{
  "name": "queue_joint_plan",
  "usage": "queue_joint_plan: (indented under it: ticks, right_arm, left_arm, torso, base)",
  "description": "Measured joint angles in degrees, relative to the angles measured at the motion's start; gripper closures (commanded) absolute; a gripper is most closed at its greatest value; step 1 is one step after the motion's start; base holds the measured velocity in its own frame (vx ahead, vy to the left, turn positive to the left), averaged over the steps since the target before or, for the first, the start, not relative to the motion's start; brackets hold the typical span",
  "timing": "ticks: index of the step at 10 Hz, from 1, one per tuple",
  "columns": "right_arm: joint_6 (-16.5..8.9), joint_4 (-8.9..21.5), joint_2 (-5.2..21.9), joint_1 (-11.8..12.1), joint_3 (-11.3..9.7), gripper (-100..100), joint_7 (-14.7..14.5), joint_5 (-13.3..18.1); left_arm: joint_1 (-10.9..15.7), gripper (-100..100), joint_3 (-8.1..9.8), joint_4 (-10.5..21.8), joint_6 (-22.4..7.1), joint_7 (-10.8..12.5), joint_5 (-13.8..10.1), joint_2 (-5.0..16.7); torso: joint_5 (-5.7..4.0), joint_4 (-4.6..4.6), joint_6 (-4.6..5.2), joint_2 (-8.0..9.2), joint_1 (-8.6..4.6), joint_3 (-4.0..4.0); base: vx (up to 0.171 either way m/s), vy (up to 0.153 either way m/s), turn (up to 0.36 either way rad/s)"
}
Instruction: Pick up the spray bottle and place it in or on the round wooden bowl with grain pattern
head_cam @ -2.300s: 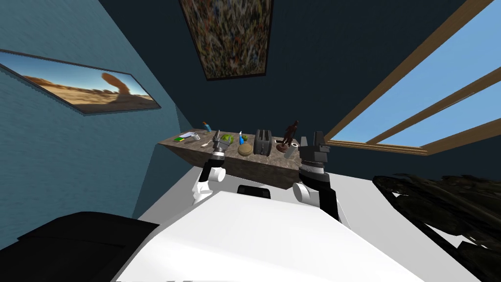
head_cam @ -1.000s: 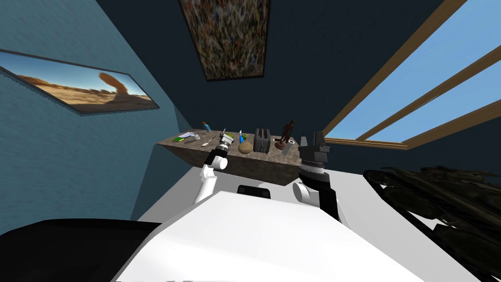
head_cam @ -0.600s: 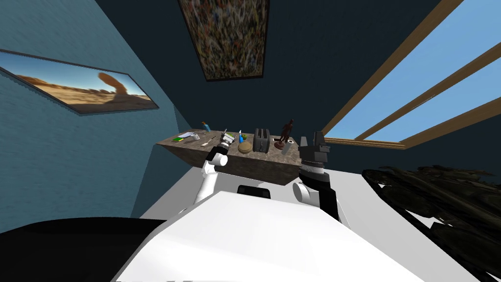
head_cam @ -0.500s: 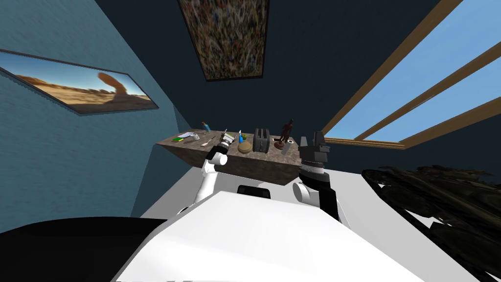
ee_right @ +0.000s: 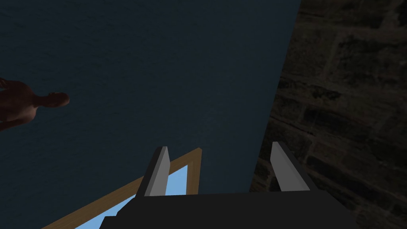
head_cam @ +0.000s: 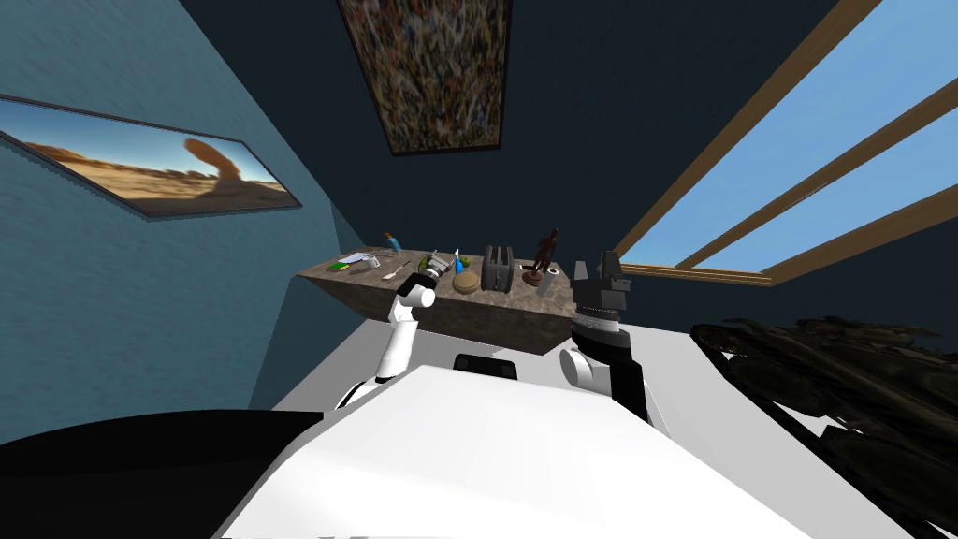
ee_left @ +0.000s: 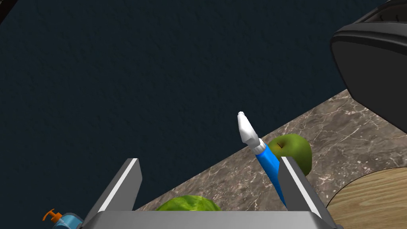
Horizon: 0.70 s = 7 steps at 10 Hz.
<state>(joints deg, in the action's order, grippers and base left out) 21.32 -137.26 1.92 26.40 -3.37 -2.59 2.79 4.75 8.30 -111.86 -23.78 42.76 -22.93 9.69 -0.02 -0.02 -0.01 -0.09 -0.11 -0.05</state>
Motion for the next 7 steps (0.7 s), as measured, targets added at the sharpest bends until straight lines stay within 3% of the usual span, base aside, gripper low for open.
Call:
queue_joint_plan:
  ticks: [7]
  right_arm:
    - [0.0,0.0,0.0,0.0,0.0,0,0.0,0.0]
  left_arm:
    - [6.1,-100,3.48,7.9,-9.2,6.0,-2.0,1.8]
  torso:
    - [-0.01,-0.01,0.00,-0.05,-0.03,-0.03]
  base:
    - [0.024,-0.041,0.010]
